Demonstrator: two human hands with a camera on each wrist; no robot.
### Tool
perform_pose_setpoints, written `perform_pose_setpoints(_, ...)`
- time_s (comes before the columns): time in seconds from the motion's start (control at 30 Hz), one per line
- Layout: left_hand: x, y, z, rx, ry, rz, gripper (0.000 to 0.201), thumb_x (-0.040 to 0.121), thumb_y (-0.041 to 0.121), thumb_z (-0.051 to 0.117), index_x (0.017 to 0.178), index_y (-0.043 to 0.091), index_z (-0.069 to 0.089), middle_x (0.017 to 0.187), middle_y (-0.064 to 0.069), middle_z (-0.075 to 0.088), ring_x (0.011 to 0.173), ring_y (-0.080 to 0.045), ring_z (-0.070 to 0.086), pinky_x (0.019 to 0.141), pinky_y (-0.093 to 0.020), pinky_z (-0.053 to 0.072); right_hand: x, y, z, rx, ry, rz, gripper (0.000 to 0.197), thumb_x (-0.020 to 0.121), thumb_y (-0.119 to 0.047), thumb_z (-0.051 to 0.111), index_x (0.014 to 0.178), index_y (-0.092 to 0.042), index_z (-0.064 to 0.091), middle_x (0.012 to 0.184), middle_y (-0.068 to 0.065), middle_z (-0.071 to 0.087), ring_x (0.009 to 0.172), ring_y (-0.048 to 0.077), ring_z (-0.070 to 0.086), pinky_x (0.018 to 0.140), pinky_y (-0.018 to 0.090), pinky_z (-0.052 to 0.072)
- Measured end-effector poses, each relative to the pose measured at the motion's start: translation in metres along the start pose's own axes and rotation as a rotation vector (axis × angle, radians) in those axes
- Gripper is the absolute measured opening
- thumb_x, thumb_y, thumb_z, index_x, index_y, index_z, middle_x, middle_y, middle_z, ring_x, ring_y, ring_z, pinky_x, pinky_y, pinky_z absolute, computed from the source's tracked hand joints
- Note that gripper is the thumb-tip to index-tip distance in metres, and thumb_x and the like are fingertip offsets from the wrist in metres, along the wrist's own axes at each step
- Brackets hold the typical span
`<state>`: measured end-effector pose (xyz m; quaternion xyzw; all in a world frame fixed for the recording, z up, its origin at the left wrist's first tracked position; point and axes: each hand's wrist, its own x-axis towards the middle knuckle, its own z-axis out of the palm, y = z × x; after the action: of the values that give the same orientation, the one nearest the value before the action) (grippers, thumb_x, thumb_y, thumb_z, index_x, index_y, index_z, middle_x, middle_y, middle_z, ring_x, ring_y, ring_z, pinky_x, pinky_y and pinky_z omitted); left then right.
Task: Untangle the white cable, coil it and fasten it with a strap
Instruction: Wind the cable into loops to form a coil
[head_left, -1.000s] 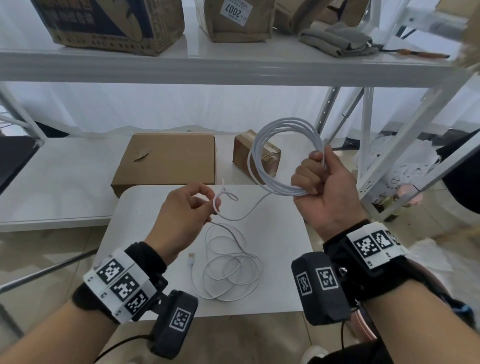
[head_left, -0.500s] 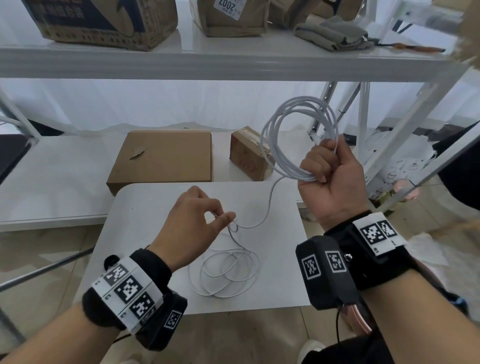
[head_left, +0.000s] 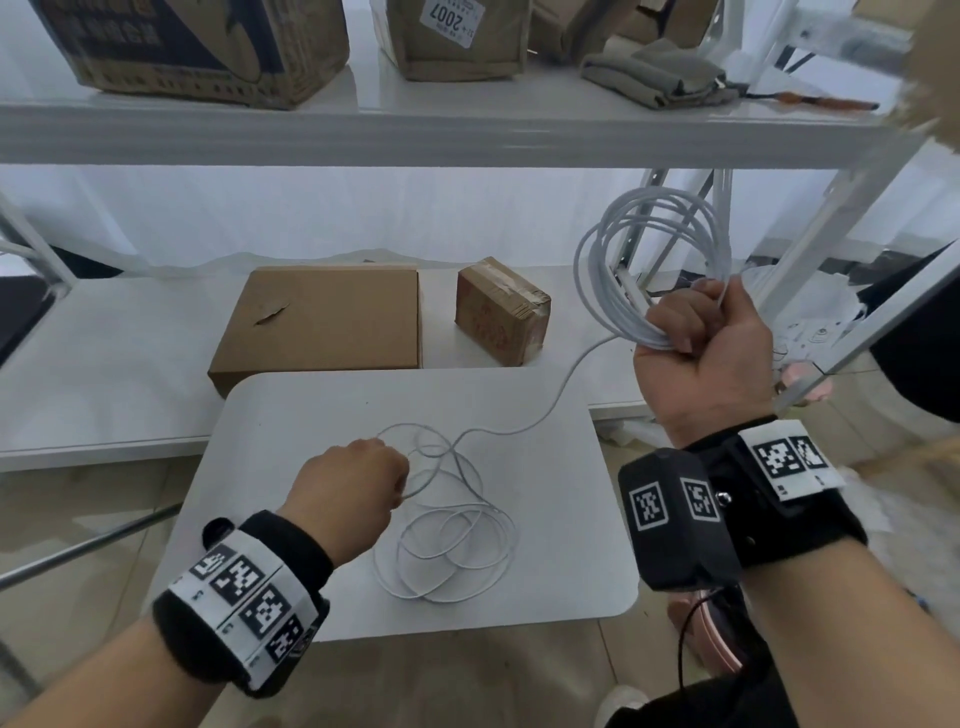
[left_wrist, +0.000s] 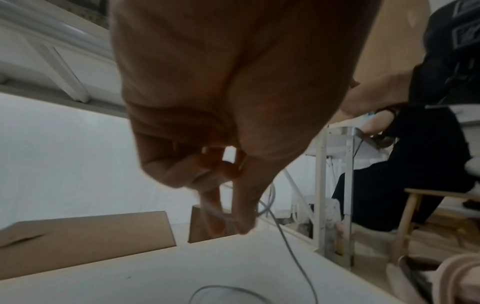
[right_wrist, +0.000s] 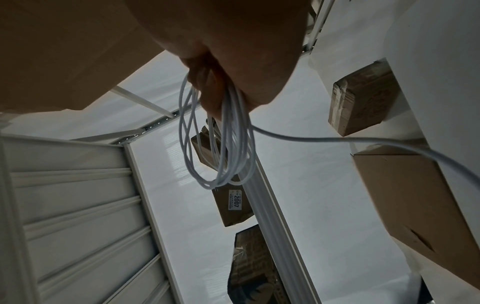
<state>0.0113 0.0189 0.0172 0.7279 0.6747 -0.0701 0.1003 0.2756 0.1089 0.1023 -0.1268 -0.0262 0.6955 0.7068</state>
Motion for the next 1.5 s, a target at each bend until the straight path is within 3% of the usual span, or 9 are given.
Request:
perform_pose_setpoints(0.13, 0.005, -0.009, 0.004, -0.065, -0.110, -0.104, 0.022, 0.095, 0.031, 0.057, 0.116, 0.031, 0.062, 0.104, 0.002, 0.065, 0.090, -0.020, 0.061, 0.075, -0.029, 0.048, -0.004, 0.006, 0.001, 0.033, -0.021, 0.060, 0.045, 0.106, -0.032, 0.040, 0.067, -0.011, 0.048, 0.046, -0.006, 0.026, 0.033, 0.008, 0.024, 0.033, 0.018, 0.022)
perform_pose_setpoints(0.27, 0.007, 0.000, 0.001, -0.486, -0.195, -0.047, 0.076, 0.087, 0.062, 0.063, 0.147, 0.026, 0.034, 0.105, 0.002, 0.071, 0.089, -0.013, 0.069, 0.083, -0.035, 0.056, -0.013, 0.022, 0.001, 0.054, -0.072, 0.183, 0.045, 0.105, -0.031, 0.039, 0.067, -0.011, 0.048, 0.043, -0.005, 0.026, 0.034, 0.007, 0.018, 0.032, 0.017, 0.022)
perform_pose_setpoints(0.4, 0.010, 0.018, -0.019, -1.292, -0.073, -0.161, 0.044, 0.101, 0.020, 0.058, 0.142, 0.022, 0.044, 0.111, -0.014, 0.069, 0.066, -0.010, 0.069, 0.066, -0.026, 0.056, -0.018, 0.033, 0.002, -0.043, -0.079, 0.254, 0.043, 0.103, -0.034, 0.042, 0.067, -0.012, 0.048, 0.044, -0.006, 0.026, 0.038, 0.006, 0.014, 0.034, 0.015, 0.020)
perform_pose_setpoints(0.5, 0.011, 0.013, -0.033, -1.842, 0.005, -0.274, 0.036, 0.098, -0.006, 0.044, 0.123, 0.011, 0.063, 0.109, -0.019, 0.061, 0.077, -0.020, 0.073, 0.068, -0.026, 0.057, -0.017, 0.034, 0.001, -0.183, -0.067, 0.226, 0.043, 0.104, -0.037, 0.040, 0.069, -0.014, 0.047, 0.045, -0.007, 0.025, 0.032, 0.005, 0.022, 0.033, 0.016, 0.020)
perform_pose_setpoints(0.63, 0.006, 0.001, -0.044, -2.290, -0.058, -0.204, 0.036, 0.090, 0.005, 0.053, 0.123, 0.006, 0.069, 0.102, -0.012, 0.054, 0.086, -0.023, 0.063, 0.078, -0.028, 0.059, -0.017, 0.036, -0.001, -0.188, -0.053, 0.246, 0.045, 0.104, -0.038, 0.040, 0.067, -0.014, 0.048, 0.044, -0.007, 0.024, 0.031, 0.005, 0.023, 0.032, 0.016, 0.020)
perform_pose_setpoints(0.9, 0.002, 0.004, -0.044, -2.202, -0.347, -0.128, 0.047, 0.082, 0.002, 0.066, 0.128, -0.003, 0.060, 0.092, -0.009, 0.064, 0.063, -0.010, 0.056, 0.054, -0.020, 0.051, -0.025, 0.048, -0.001, -0.222, -0.074, 0.328, 0.042, 0.102, -0.038, 0.043, 0.068, -0.014, 0.050, 0.046, -0.008, 0.023, 0.034, 0.007, 0.016, 0.033, 0.015, 0.019)
perform_pose_setpoints(1.17, 0.004, 0.003, -0.046, -2.056, -0.023, -0.107, 0.014, 0.084, -0.003, 0.061, 0.085, 0.010, 0.056, 0.089, -0.011, 0.065, 0.081, -0.020, 0.073, 0.067, -0.025, 0.059, -0.027, 0.051, -0.003, -0.262, -0.082, 0.368, 0.041, 0.101, -0.037, 0.042, 0.067, -0.015, 0.050, 0.045, -0.009, 0.025, 0.045, 0.006, 0.008, 0.034, 0.015, 0.018)
perform_pose_setpoints(1.33, 0.011, -0.004, -0.042, -1.997, 0.272, -0.286, 0.017, 0.095, 0.010, 0.062, 0.081, 0.011, 0.053, 0.076, -0.005, 0.067, 0.072, -0.017, 0.074, 0.060, -0.019, 0.057, -0.028, 0.050, -0.003, -0.269, -0.075, 0.380, 0.037, 0.098, -0.037, 0.045, 0.068, -0.016, 0.049, 0.045, -0.009, 0.025, 0.045, 0.006, 0.007, 0.034, 0.014, 0.017)
perform_pose_setpoints(1.5, 0.013, -0.016, -0.051, -2.163, 0.308, -0.432, 0.042, 0.104, 0.024, 0.047, 0.064, 0.011, 0.045, 0.086, -0.014, 0.075, 0.071, -0.021, 0.074, 0.060, -0.026, 0.060, -0.029, 0.049, -0.002, -0.426, -0.071, 0.412, 0.039, 0.101, -0.038, 0.043, 0.070, -0.016, 0.047, 0.047, -0.009, 0.023, 0.043, 0.006, 0.009, 0.033, 0.015, 0.017)
